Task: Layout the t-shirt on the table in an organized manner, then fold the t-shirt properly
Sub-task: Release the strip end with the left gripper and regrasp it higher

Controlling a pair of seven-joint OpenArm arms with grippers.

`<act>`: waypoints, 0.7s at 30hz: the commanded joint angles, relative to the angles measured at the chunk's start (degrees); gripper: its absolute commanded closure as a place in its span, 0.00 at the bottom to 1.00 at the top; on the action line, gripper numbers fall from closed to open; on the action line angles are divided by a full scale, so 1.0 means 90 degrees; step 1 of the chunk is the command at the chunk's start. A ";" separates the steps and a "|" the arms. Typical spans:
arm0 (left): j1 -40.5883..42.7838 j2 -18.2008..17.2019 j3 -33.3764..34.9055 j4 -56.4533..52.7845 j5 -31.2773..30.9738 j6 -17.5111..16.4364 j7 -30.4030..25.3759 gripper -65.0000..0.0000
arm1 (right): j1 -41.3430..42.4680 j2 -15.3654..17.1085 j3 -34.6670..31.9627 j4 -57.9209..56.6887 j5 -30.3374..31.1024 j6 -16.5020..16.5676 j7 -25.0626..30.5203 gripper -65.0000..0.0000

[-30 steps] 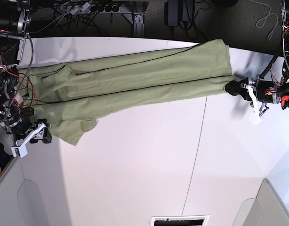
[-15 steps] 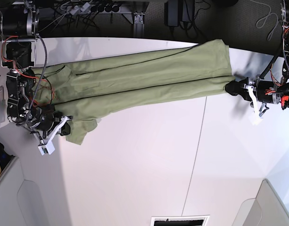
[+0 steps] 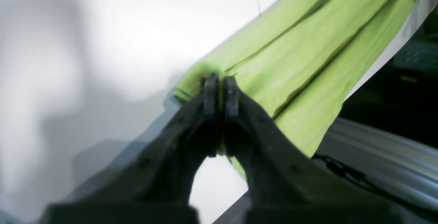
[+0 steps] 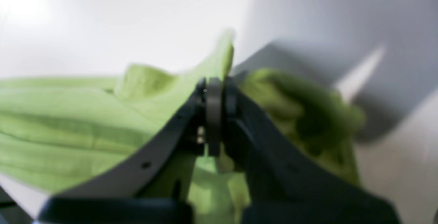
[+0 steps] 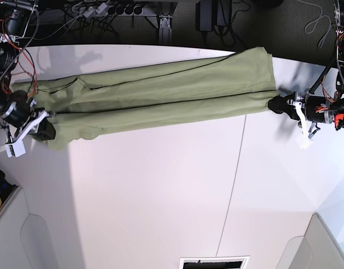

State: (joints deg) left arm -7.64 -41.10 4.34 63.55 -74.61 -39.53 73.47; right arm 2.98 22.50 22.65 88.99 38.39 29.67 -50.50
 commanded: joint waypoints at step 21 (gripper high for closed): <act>0.0248 -0.0301 -0.1224 0.0078 -0.1155 -0.0052 0.0725 0.54 | -0.1127 -0.0080 0.0595 0.1234 0.0449 0.0066 -0.0034 0.54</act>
State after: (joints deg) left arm -4.47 -42.54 -6.28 63.53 -83.42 -39.72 80.18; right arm -7.77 20.88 27.57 99.02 41.52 30.20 -52.03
